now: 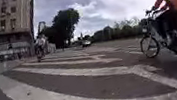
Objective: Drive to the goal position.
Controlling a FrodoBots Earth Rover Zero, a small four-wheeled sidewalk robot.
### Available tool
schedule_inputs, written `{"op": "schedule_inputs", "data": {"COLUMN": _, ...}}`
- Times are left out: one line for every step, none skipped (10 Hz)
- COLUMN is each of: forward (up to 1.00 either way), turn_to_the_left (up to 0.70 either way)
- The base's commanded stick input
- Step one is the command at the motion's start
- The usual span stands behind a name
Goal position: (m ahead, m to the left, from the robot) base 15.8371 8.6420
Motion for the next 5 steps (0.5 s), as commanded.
{"op": "schedule_inputs", "data": {"forward": 0.70, "turn_to_the_left": 0.00}}
{"op": "schedule_inputs", "data": {"forward": 0.70, "turn_to_the_left": 0.00}}
{"op": "schedule_inputs", "data": {"forward": 0.70, "turn_to_the_left": 0.00}}
{"op": "schedule_inputs", "data": {"forward": 0.70, "turn_to_the_left": 0.00}}
{"op": "schedule_inputs", "data": {"forward": 0.70, "turn_to_the_left": 0.00}}
